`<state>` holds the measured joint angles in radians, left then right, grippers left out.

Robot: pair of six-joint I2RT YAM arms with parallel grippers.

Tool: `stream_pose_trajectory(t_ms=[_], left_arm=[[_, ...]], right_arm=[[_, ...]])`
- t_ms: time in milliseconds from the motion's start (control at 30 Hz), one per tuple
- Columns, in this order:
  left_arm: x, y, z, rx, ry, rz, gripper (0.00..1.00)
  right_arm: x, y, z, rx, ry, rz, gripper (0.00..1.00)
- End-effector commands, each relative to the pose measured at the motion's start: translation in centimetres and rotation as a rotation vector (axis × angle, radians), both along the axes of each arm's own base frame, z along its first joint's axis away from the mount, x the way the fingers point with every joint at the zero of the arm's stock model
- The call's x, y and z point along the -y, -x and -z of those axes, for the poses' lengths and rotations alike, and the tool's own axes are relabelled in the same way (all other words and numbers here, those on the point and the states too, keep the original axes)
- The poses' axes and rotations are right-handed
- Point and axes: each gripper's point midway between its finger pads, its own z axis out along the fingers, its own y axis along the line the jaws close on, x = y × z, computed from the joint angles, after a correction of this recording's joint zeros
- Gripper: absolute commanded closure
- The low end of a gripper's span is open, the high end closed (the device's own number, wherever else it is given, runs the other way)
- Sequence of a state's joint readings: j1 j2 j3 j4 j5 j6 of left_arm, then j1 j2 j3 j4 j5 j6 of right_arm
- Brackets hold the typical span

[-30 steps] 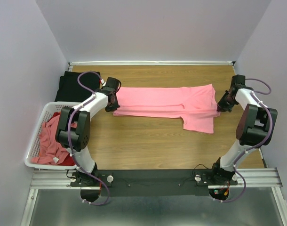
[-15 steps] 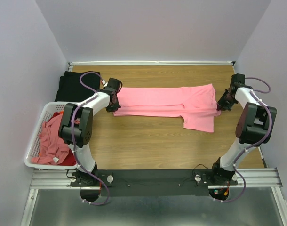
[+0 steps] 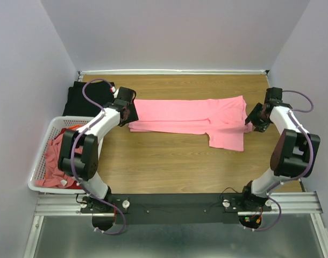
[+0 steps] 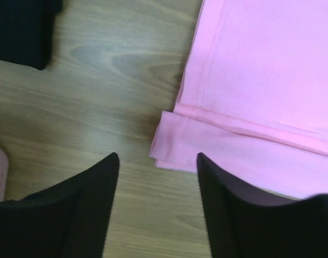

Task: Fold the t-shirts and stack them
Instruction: Fold the tshirt

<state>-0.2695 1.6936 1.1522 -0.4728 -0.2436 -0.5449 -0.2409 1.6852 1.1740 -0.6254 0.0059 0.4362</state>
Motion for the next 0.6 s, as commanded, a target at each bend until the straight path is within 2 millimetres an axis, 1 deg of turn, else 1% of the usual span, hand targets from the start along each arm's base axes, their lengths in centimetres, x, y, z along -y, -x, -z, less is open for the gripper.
stream_pose_trajectory(t_ms=[0, 33, 67, 100, 133, 167, 200, 233, 267, 300, 333, 400, 533, 567], left_arm=[[-0.6, 1.4, -3.3, 0.096, -0.001, -0.009, 0.28], [-0.4, 1.9, -3.4, 0.1, 0.001, -0.003, 0.27], [-0.2, 2.8, -2.8, 0.09, -0.002, 0.005, 0.26], [0.0, 3.3, -3.4, 0.107, 0.005, 0.011, 0.26], [0.0, 3.8, -3.3, 0.107, 0.006, 0.01, 0.26], [-0.1, 4.6, -2.5, 0.088, 0.004, 0.012, 0.26], [0.1, 5.0, -2.8, 0.098, 0.021, 0.012, 0.26], [0.2, 5.5, -2.6, 0.093, 0.025, 0.016, 0.26], [0.2, 6.1, -2.1, 0.084, 0.027, 0.02, 0.26], [0.5, 6.4, -2.3, 0.094, 0.034, 0.027, 0.26], [0.7, 6.8, -1.9, 0.088, 0.037, 0.03, 0.26], [1.0, 7.2, -1.9, 0.091, 0.043, 0.038, 0.26], [1.4, 7.6, -1.6, 0.086, 0.048, 0.046, 0.26], [1.4, 7.7, -1.6, 0.086, 0.05, 0.046, 0.26]], right_arm=[[-1.5, 3.4, -0.4, -0.018, -0.002, -0.025, 0.39], [-2.1, 4.0, -0.2, -0.029, -0.004, -0.038, 0.38], [-2.6, 5.4, 0.7, -0.061, -0.014, -0.039, 0.37], [-2.9, 6.1, 0.9, -0.073, -0.019, -0.041, 0.37], [-3.3, 6.7, 0.9, -0.07, -0.02, -0.046, 0.36], [-3.6, 7.8, 1.7, -0.094, -0.026, -0.04, 0.34], [-3.8, 8.3, 1.9, -0.103, -0.029, -0.04, 0.34], [-3.9, 8.6, 2.2, -0.111, -0.033, -0.042, 0.34], [-4.1, 9.4, 2.8, -0.135, -0.036, -0.045, 0.33], [-4.3, 9.7, 3.2, -0.147, -0.04, -0.047, 0.33], [-4.5, 10.0, 3.6, -0.16, -0.041, -0.054, 0.33], [-4.7, 10.5, 4.2, -0.184, -0.043, -0.056, 0.33], [-5.5, 10.5, 5.2, -0.198, -0.043, -0.07, 0.35], [-5.6, 10.4, 5.3, -0.199, -0.046, -0.066, 0.38]])
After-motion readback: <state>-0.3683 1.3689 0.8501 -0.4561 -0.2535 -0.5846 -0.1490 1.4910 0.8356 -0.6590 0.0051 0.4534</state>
